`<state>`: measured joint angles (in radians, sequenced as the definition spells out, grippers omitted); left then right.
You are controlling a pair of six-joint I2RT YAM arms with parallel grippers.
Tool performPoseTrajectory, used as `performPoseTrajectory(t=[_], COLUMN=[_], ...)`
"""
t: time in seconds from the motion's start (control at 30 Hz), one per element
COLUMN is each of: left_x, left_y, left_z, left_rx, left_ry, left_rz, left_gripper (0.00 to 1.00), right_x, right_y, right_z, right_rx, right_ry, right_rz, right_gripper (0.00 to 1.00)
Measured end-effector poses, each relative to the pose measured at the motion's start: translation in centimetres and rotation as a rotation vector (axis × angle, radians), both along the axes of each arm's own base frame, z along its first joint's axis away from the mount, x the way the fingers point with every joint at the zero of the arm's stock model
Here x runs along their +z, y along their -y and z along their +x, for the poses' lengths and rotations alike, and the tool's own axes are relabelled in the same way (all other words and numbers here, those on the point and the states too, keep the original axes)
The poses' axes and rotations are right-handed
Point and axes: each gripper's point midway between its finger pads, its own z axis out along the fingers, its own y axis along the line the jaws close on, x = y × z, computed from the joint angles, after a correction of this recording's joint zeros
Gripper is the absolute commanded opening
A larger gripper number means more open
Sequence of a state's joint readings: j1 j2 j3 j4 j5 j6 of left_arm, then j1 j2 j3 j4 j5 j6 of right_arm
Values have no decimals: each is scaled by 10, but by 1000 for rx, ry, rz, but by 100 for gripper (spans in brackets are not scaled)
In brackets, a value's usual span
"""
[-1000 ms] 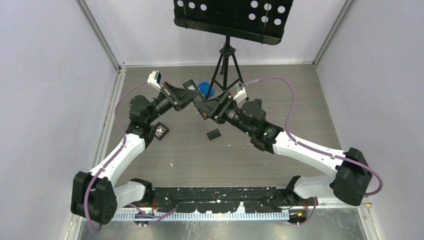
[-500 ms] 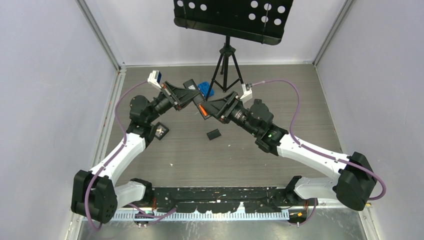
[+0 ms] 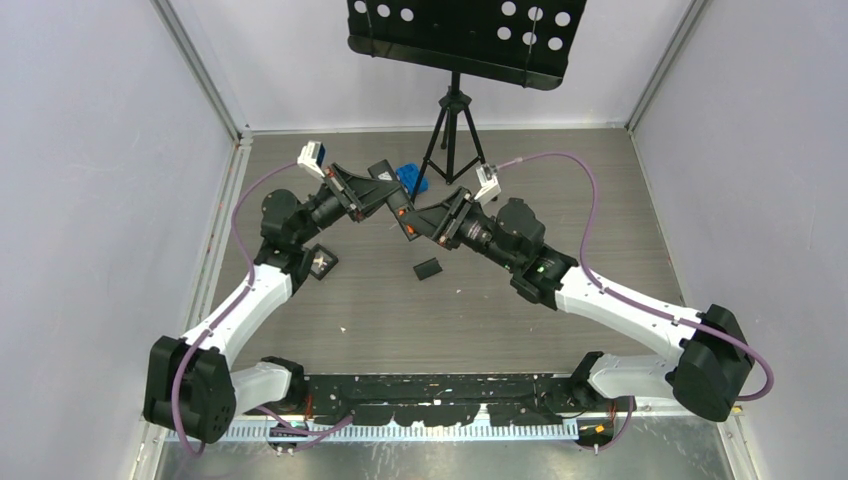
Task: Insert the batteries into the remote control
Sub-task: Load the battery into the remote control, then pick up the battery from the center of the board.
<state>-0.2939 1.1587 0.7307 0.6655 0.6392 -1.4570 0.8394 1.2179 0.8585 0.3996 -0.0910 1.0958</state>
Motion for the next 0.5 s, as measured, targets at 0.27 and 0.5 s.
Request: performPoseTrajectory(t=[0.27, 0.5], left_x=[-9, -73], left_y=[1, -4], left_z=[2, 9], left_rx=[6, 53], left_ry=[22, -38], left_rz=[46, 224], left_gripper=[0, 0], right_x=[-25, -59], right_y=[24, 120], right_z=[13, 46], right_rx=[-57, -353], right_ry=[-40, -94], right_rz=[-126, -381], right_gripper=[69, 73])
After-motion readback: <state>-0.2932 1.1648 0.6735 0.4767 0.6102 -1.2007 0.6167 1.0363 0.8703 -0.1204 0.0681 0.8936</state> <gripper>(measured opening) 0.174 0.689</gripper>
